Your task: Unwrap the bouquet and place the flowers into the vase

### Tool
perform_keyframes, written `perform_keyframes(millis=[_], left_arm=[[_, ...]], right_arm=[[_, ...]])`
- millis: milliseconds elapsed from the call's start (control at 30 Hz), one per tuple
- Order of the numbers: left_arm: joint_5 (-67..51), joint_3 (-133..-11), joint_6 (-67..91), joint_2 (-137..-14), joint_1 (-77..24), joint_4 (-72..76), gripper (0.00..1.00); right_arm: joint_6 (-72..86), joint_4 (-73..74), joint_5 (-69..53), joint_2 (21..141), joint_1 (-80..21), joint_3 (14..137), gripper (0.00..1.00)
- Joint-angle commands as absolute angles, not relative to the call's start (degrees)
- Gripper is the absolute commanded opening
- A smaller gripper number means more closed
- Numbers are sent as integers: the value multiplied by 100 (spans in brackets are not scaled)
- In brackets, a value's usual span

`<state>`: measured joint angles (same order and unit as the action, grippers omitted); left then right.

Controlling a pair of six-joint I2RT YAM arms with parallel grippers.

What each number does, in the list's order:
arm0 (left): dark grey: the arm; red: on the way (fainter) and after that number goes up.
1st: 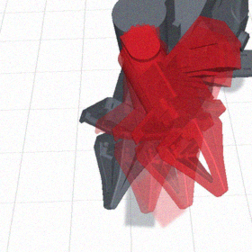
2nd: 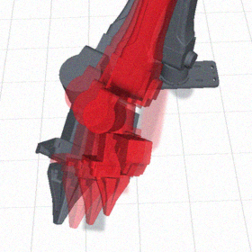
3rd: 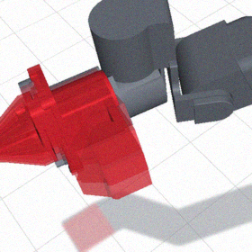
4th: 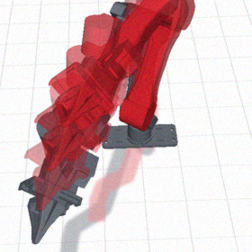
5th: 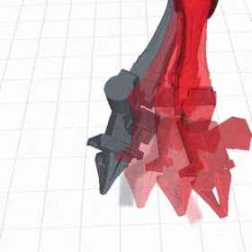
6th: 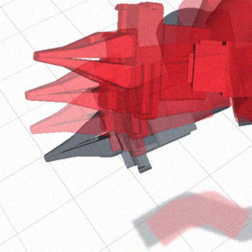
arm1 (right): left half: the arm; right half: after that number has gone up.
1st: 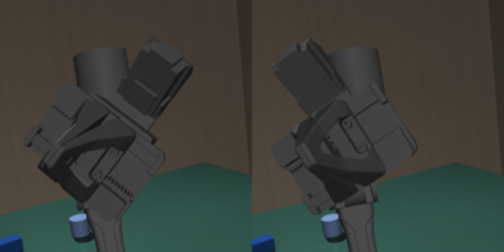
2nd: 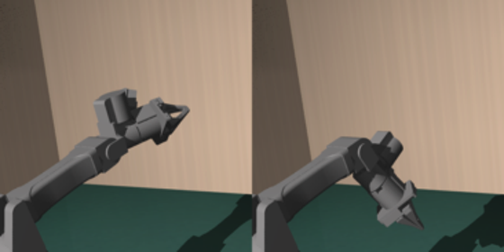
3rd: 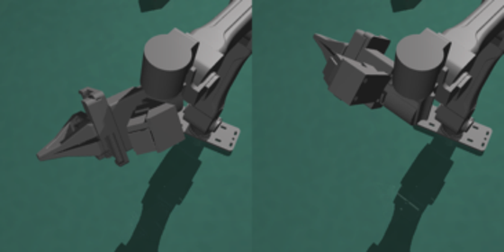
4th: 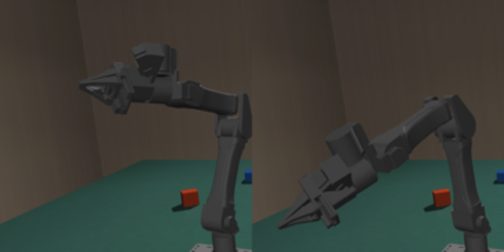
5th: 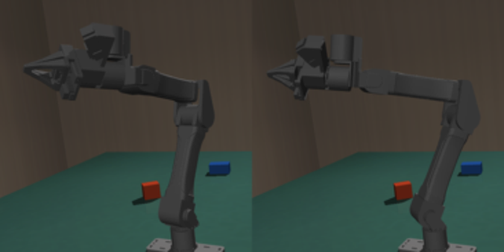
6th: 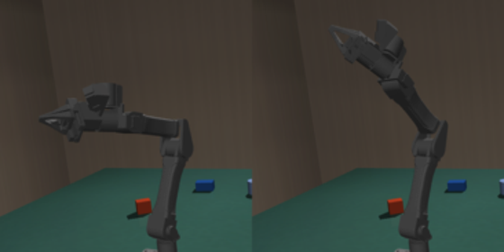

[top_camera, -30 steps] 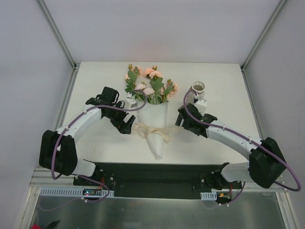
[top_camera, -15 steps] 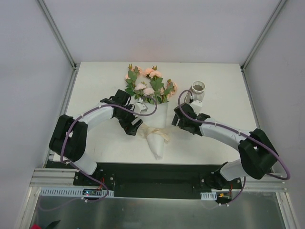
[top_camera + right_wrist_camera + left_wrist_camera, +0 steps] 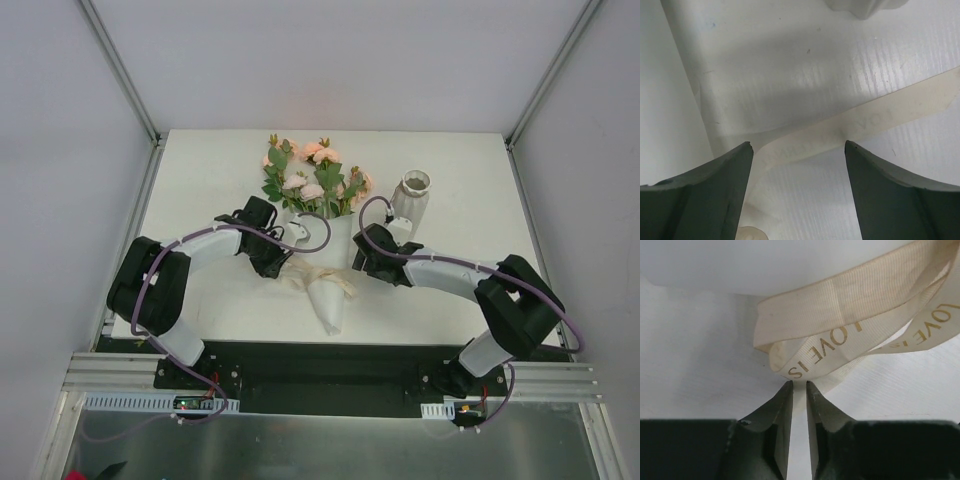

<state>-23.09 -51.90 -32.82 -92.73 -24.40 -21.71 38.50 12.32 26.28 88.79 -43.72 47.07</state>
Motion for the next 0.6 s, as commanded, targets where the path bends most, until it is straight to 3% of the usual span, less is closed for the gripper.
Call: perform_keyframes(millis=[0, 67, 233, 333, 567], left_arm=[[-2233, -5089, -3323, -9115, -2479, -2074, 11], [-2224, -5063, -3235, -9018, -2470, -2066, 0], [-2162, -4957, -3120, -8482, -2478, -2179, 0], [-2083, -4948, -3068, -8122, -2461, -2276, 0], [-2267, -4983, -3032, -7769, -2373, -2618, 2]], right_arm=[[4087, 1134, 2725, 9105, -4465, 4772, 76], [4122, 1134, 2751, 9149, -4509, 4772, 73], [4201, 1099, 2777, 9272, -4544, 4729, 65], [4210, 1099, 2821, 9290, -4553, 4711, 53], [4236, 1186, 2927, 9246, -4562, 4606, 4]])
